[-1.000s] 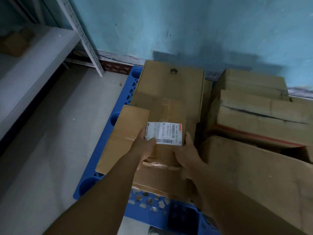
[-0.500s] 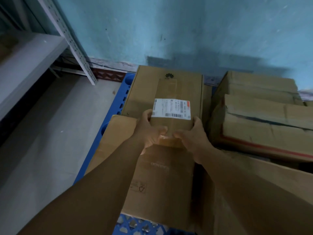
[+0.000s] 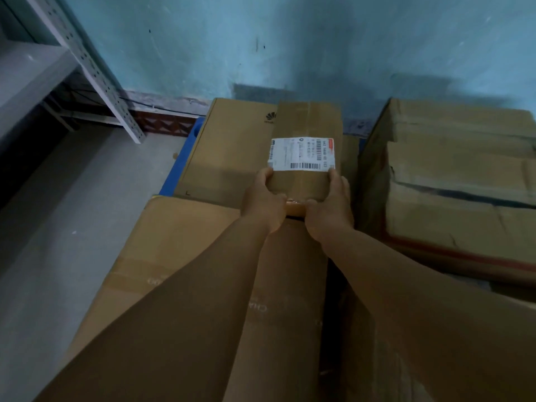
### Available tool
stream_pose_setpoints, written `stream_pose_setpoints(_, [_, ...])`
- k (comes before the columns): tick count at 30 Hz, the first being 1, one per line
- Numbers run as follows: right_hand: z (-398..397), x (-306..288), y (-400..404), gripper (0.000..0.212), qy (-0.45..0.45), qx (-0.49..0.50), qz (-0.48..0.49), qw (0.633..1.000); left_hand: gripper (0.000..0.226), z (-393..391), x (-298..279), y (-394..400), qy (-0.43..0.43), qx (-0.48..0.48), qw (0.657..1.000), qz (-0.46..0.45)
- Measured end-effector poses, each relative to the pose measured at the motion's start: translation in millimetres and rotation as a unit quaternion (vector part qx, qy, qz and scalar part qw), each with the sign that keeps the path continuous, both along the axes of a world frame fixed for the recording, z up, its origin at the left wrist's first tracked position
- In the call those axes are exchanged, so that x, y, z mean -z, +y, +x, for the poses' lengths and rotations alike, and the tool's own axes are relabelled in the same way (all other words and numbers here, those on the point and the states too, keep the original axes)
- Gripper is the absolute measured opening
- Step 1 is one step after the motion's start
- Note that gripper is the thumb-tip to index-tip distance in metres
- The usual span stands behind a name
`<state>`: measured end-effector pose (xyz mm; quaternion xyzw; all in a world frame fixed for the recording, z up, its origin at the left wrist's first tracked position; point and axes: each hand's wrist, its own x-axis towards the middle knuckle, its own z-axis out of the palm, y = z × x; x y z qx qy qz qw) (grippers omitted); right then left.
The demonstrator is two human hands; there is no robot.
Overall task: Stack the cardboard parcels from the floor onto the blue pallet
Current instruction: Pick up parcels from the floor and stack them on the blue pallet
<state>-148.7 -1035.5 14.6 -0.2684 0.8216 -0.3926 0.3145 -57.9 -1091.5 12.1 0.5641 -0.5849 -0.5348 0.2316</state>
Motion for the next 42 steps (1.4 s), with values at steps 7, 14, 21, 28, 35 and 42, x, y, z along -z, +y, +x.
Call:
stream_pose_setpoints(7, [-7, 24, 0, 0.072, 0.019, 0.013, 0.025, 0.999, 0.069, -8, 21, -1, -0.065, 0.106, 0.992, -0.014])
stream_pose_setpoints(14, [1, 6, 2, 0.080, 0.049, -0.013, 0.110, 0.993, 0.066, -4, 8, 8, -0.054, 0.085, 0.995, -0.005])
stream_pose_setpoints(21, [34, -55, 37, 0.063, -0.073, 0.018, -0.023, 0.997, 0.054, 25, -59, 51, 0.010, -0.101, 0.994, 0.039])
stream_pose_setpoints(28, [62, -131, 81, 0.046, -0.132, 0.013, -0.039, 0.990, 0.047, 62, -132, 105, 0.062, -0.209, 0.973, 0.082])
stream_pose_setpoints(35, [93, -215, 117, 0.029, -0.155, -0.053, -0.049, 0.985, 0.045, 90, -198, 173, 0.123, -0.325, 0.931, 0.110])
stream_pose_setpoints(42, [138, -269, 178, 0.058, -0.231, -0.231, 0.017, 0.945, 0.048, 133, -252, 257, 0.131, -0.457, 0.878, 0.067])
